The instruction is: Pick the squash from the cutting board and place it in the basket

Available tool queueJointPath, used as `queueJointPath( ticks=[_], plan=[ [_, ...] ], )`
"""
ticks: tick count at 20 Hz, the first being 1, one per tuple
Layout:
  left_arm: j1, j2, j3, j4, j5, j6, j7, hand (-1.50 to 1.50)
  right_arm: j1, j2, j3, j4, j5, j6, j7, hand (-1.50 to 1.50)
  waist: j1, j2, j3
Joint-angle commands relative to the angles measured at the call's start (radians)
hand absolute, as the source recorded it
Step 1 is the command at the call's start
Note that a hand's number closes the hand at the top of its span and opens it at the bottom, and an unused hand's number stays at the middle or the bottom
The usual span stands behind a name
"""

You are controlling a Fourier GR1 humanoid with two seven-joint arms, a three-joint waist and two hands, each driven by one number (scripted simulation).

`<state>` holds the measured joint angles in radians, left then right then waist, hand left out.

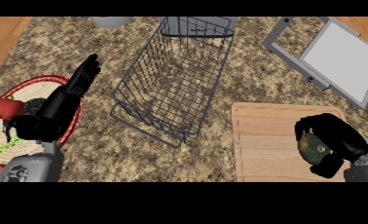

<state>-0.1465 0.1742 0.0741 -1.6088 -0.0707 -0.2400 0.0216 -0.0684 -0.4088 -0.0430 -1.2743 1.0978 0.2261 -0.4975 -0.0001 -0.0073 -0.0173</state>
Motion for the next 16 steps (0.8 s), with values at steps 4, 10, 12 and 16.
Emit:
queueJointPath(
  ticks=[4,10,12,16],
  plan=[
    [0.026,-0.014,-0.014,-0.002,-0.03,0.013,-0.031,0.0,0.082,0.044,0.042,-0.057,0.06,-0.163,-0.037,1.5,-0.004,0.006,0.017],
    [-0.011,-0.002,-0.013,-0.002,-0.005,-0.01,0.015,0.0,0.05,0.397,0.248,-0.171,0.209,-0.054,0.428,1.5,0.017,0.001,0.011],
    [-0.016,-0.008,-0.013,-0.003,-0.004,-0.005,0.013,0.0,0.039,0.4,0.299,-0.202,0.217,-0.056,0.505,1.5,0.028,-0.002,0.014],
    [-0.018,-0.01,-0.022,-0.001,0.001,-0.017,0.008,0.0,0.035,0.404,0.405,-0.254,0.149,-0.085,0.666,1.5,0.047,0.002,0.021]
  ],
)
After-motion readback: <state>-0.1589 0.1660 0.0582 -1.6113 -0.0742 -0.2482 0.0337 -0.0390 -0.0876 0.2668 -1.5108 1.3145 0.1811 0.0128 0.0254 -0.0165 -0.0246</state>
